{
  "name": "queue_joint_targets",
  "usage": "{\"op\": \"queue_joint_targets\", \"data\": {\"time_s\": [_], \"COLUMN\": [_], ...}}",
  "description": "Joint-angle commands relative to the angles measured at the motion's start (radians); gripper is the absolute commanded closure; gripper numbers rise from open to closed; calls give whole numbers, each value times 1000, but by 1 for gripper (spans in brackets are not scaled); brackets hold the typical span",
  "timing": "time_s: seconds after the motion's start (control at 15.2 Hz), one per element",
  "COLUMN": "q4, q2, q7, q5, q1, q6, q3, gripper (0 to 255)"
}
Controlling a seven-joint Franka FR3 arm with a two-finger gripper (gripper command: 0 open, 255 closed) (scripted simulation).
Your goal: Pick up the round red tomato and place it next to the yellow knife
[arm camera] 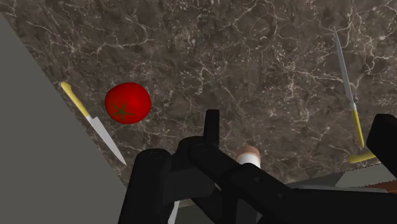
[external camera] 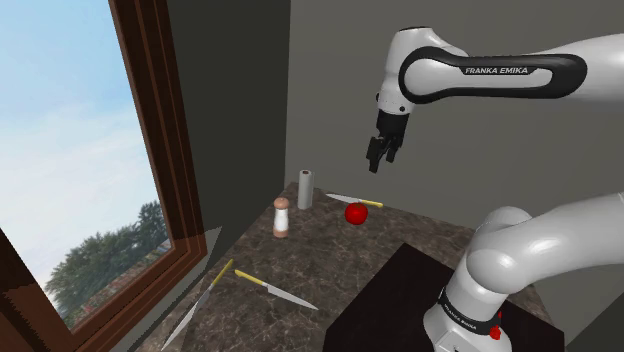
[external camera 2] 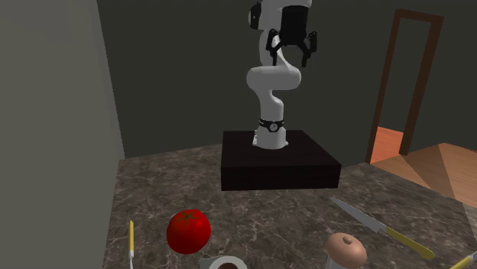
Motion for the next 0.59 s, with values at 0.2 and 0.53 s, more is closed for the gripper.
{"op": "queue_joint_targets", "data": {"time_s": [0.2,0.53], "q4": [-32,-54], "q2": [50,166], "q7": [-84,-220], "q5": [-38,-94], "q1": [-11,-27], "q6": [74,204], "q3": [-55,-146], "gripper": [0,0]}}
